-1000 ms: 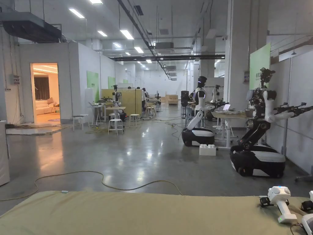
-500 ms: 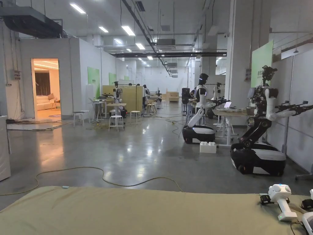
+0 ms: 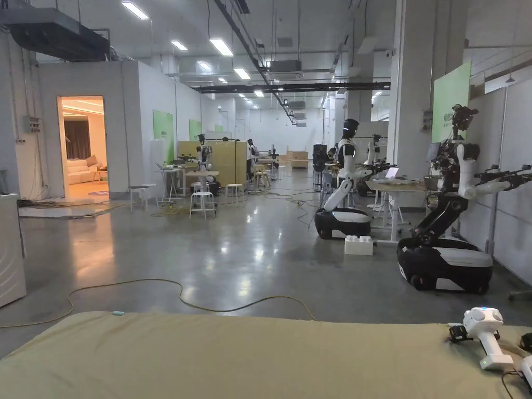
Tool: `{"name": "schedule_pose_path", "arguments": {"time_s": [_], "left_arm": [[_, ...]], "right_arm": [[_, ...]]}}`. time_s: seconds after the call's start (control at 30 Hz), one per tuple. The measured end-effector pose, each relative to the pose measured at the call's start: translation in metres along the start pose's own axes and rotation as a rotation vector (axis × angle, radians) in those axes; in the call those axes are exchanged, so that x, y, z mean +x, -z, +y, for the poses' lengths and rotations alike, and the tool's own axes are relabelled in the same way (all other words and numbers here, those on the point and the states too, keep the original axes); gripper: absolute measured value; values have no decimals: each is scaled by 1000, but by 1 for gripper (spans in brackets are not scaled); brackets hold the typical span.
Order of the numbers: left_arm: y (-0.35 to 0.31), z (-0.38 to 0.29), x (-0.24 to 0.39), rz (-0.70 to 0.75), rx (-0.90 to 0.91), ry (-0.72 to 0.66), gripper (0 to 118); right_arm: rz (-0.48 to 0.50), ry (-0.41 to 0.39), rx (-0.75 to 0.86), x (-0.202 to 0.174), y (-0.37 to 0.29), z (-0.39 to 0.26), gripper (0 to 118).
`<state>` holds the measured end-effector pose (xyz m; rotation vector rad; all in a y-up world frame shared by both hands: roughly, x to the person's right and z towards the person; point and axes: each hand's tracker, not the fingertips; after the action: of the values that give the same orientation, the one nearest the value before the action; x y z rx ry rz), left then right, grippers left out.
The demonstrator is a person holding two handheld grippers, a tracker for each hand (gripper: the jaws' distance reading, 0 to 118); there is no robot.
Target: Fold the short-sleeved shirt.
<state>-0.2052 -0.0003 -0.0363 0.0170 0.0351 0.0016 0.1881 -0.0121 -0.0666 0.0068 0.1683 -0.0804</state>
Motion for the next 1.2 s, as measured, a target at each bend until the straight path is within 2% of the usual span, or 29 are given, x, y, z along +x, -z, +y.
{"name": "schedule_pose_path", "arguments": {"time_s": [0.43,0.6,0.77,0.87,1.07,1.2], "left_arm": [[-2,-1,0,-1,-6,-4,116],[-1,0,0,-13,-9,-8,116],[0,0,0,-20,-20,-21,116],[0,0,0,-26,-26,-22,116],[0,0,1,-49,-22,-49,116],[0,1,1,-52,-17,-44,116]], "right_arm": [[16,39,-8,0,0,1,118],[72,76,-37,2,2,4,118],[131,235,-44,-5,2,22,118],[20,292,-84,-12,2,35,118],[-70,207,-294,-25,17,41,118],[-28,177,-310,-27,18,33,118]]}}
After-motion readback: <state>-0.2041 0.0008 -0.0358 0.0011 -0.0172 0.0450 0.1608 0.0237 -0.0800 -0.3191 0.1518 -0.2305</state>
